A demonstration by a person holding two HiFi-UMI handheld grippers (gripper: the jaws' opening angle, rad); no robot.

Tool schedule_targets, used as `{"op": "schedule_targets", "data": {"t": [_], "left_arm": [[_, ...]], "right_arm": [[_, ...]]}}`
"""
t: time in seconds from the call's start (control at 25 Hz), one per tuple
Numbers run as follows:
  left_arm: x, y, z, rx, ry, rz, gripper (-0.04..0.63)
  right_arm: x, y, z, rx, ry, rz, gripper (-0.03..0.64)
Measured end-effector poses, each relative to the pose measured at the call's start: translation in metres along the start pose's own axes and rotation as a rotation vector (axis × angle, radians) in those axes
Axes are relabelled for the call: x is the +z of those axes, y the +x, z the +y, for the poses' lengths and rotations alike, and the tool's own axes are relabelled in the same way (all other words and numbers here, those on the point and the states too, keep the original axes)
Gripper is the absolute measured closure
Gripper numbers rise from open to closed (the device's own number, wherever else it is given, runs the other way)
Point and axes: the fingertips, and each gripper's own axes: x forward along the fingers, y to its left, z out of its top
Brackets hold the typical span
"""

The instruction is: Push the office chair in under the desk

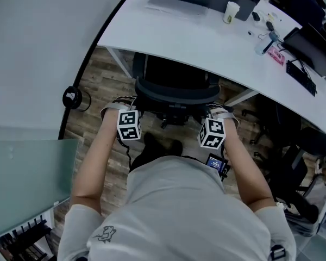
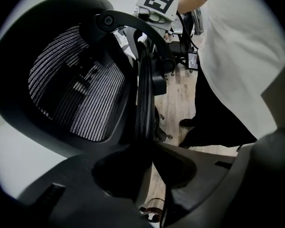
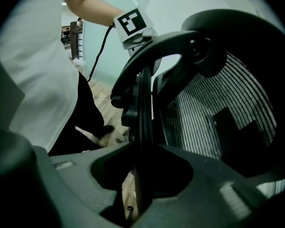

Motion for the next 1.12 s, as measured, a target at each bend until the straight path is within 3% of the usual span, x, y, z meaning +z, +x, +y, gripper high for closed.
{"op": "schedule_targets", "data": {"t": [0.68, 1.12], "left_arm": [[0.039, 0.057, 0.105, -0.026, 0.167, -0.074, 0.472], [0.062, 0.084, 0.158, -0.035, 0.232, -0.108, 0.472]], "right_arm": [[-0.055, 0.013, -0.074, -0.051, 0.160, 0.060, 0.506], [-0.084, 0.019, -0.114, -0.077, 0.216, 0.074, 0.505]]}}
